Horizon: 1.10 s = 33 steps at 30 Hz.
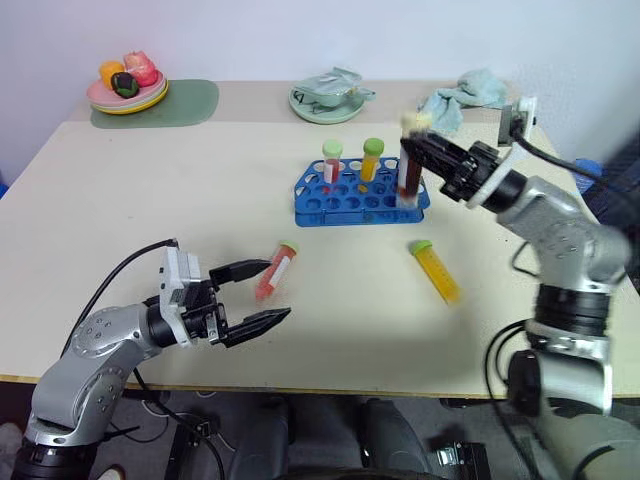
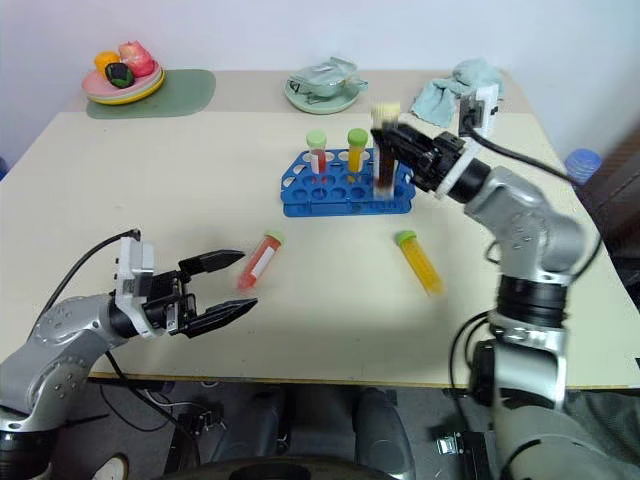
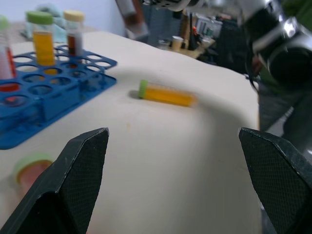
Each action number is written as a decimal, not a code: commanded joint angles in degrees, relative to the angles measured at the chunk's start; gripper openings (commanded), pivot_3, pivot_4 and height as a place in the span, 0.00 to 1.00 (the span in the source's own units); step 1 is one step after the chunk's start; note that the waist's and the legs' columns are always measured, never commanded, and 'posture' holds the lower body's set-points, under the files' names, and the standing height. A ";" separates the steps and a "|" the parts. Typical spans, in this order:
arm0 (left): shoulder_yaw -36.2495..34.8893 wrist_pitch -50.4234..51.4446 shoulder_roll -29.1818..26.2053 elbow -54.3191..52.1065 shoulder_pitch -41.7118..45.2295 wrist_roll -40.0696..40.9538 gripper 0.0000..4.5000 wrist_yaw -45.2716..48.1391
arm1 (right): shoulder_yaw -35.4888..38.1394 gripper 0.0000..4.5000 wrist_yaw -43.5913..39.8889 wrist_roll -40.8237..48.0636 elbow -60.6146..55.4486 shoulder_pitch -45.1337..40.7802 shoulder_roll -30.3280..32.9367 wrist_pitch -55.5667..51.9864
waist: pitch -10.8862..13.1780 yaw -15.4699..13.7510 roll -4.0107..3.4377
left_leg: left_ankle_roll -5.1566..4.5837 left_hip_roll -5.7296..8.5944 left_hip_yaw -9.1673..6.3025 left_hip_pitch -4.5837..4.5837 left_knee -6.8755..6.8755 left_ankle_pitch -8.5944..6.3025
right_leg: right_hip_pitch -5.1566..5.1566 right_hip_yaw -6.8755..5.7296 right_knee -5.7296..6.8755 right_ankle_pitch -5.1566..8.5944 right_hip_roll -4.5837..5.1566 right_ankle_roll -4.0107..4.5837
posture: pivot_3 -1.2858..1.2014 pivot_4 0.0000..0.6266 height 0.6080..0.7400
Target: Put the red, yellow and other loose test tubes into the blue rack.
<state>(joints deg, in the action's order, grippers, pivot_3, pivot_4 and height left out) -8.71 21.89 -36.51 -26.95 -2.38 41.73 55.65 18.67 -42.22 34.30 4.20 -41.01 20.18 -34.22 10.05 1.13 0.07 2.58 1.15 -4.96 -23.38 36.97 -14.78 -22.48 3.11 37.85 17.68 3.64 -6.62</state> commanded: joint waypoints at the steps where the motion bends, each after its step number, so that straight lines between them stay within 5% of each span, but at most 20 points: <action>1: -2.53 -0.92 0.07 -0.26 -0.03 0.10 0.97 -1.39 | -0.25 0.18 6.94 -10.62 10.78 -1.19 -4.90 26.91 | 0.00 0.00 -0.01 | 0.01 0.00 0.01 0.00 -0.01 0.00 | -0.03 0.01 0.04 0.00 0.02 0.00 | 0.52 0.24 1.00; 6: -4.26 -0.68 -0.10 -0.76 -0.87 0.46 0.97 -2.51 | -2.21 0.18 7.93 -17.90 29.58 -2.55 -8.81 53.96 | 0.04 0.28 -0.07 | 0.04 0.05 0.08 0.00 -0.03 0.03 | -0.12 0.03 0.11 0.00 0.01 0.01 | 0.52 0.24 1.00; 10: -5.84 0.10 -0.73 -2.20 -1.74 1.13 0.97 -3.59 | -1.34 0.18 8.36 -18.06 40.72 -4.06 -10.75 65.41 | 0.04 1.50 -0.08 | 0.07 0.01 0.04 0.02 -0.03 0.04 | -0.13 0.04 0.18 0.00 -0.04 0.01 | 0.52 0.24 1.00; 21: -8.06 1.09 -2.39 -3.28 -3.16 2.05 0.97 -3.75 | -0.42 0.18 6.58 -15.78 51.39 -5.25 -13.72 73.12 | 0.03 2.72 -0.06 | 0.09 -0.02 0.01 0.21 -0.07 0.05 | 0.03 0.04 0.25 0.00 -0.08 0.03 | 0.52 0.24 1.00; 33: -9.40 1.00 -3.63 -3.27 -3.92 2.35 0.97 -3.11 | -2.05 0.18 6.74 -17.94 54.20 -4.08 -14.75 75.53 | -0.05 2.90 0.09 | 0.09 -0.05 0.03 1.42 -0.58 0.05 | 1.01 0.21 0.02 0.04 -0.05 0.09 | 0.52 0.24 1.00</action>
<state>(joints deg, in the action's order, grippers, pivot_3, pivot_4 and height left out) -16.73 23.24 -39.52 -28.45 -6.46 43.23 52.31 17.08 -35.19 16.81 57.04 -46.22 6.11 39.81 10.00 4.03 0.15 2.66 1.11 -4.92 -21.84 36.30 -14.73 -21.41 3.34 37.85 17.72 3.59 -6.53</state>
